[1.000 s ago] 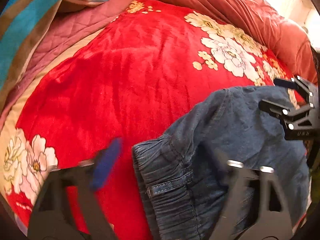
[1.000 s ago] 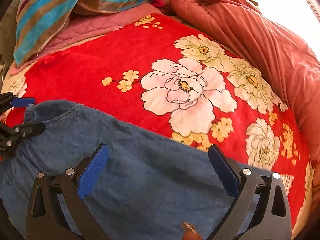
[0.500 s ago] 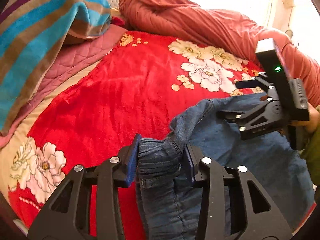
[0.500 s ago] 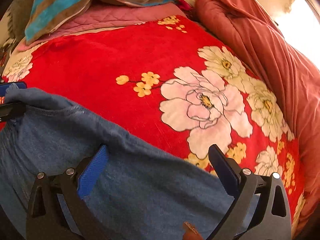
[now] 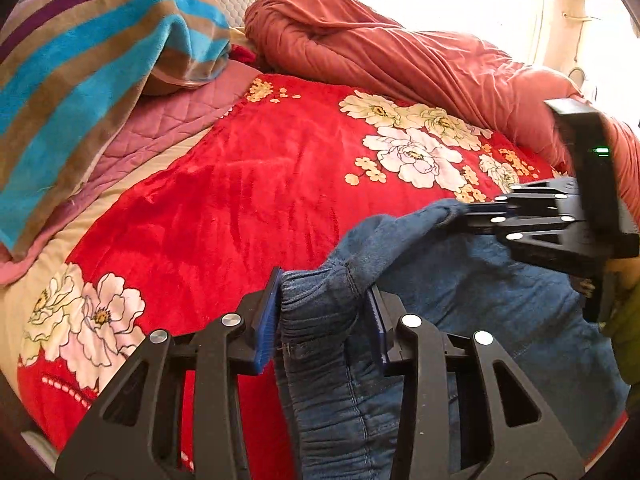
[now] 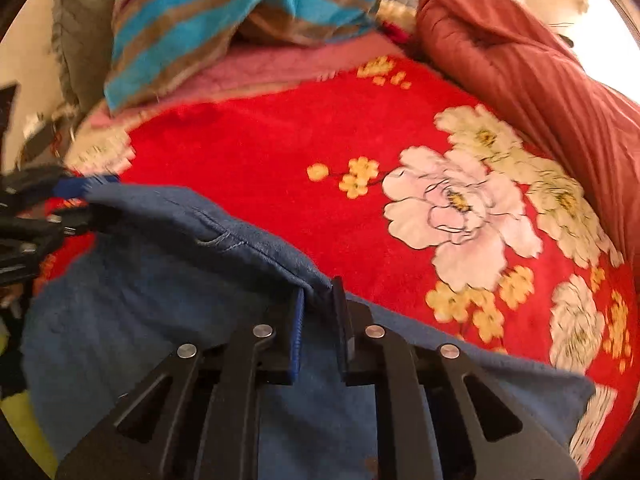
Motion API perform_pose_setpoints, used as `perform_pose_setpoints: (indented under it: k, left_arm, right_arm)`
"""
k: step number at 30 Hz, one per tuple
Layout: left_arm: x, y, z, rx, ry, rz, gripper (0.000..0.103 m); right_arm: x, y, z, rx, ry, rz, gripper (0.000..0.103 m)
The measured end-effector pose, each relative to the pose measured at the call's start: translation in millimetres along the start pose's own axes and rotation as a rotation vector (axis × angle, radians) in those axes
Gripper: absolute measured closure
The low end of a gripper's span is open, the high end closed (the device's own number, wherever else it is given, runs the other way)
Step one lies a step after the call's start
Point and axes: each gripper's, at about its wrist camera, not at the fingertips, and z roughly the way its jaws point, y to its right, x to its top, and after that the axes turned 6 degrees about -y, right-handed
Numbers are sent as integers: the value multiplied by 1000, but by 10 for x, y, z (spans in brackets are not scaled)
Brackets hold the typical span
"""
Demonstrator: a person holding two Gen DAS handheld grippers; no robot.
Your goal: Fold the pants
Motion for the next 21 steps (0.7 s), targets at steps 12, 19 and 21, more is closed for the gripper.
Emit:
perform_pose_setpoints:
  k: [12, 19, 21]
  left_arm:
    - [-223, 159, -551, -27, 66, 28, 74]
    - [-476, 232, -753, -38, 45, 58, 74]
    - [-567, 233, -808, -39, 36, 60, 74]
  right_arm:
    - [-690, -527, -1083, 76, 211, 74, 91]
    - [-1104, -976, -1378, 117, 219, 56, 91]
    - [-1212, -1106, -1419, 141, 214, 50, 91]
